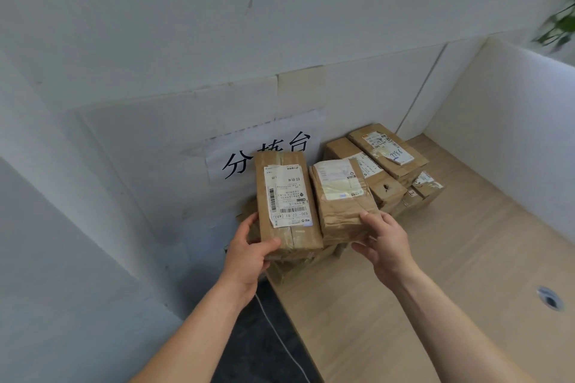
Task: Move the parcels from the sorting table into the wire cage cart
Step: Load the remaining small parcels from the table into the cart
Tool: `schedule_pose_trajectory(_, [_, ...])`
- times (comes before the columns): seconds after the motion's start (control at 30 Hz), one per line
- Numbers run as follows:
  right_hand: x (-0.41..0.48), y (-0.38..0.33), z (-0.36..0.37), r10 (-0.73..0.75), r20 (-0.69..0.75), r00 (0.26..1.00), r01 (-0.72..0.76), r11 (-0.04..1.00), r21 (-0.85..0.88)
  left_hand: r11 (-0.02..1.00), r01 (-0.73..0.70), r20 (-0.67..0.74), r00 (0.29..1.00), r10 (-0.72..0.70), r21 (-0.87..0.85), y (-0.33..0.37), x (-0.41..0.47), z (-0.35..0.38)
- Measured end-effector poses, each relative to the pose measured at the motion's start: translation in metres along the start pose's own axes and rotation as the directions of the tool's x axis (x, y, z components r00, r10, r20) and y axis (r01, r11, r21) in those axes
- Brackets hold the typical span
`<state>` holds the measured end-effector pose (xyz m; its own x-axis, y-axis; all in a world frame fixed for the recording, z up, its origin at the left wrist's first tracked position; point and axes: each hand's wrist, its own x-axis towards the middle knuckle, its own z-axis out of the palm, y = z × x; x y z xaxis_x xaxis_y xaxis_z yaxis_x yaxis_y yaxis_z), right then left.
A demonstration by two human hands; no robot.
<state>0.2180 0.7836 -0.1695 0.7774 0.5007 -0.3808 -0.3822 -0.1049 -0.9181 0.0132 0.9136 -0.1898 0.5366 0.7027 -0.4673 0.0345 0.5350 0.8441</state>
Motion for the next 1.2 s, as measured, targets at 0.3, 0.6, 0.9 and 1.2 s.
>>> schedule_pose_trajectory(0.3, [-0.037,-0.011,-0.007,-0.102,0.074,0.992,0.091,0.987,0.135,0.991,-0.130,0.050,0.991,0.128,0.039,0.014,-0.035,-0.014])
schedule_pose_trajectory(0.6, [-0.077,-0.028,-0.024,-0.207,0.225,0.952,0.158,0.963,0.219,0.953,-0.292,-0.042,0.954,0.296,0.082,0.019,-0.119,-0.007])
schedule_pose_trajectory(0.9, [-0.139,-0.039,-0.041,-0.269,0.382,0.884,0.190,0.954,0.233,0.921,-0.385,-0.210,0.897,0.389,0.060,-0.002,-0.226,0.001])
schedule_pose_trajectory(1.2, [-0.200,-0.024,-0.025,-0.278,0.506,0.816,0.177,0.955,0.239,0.904,-0.427,-0.329,0.850,0.410,0.025,-0.029,-0.315,-0.028])
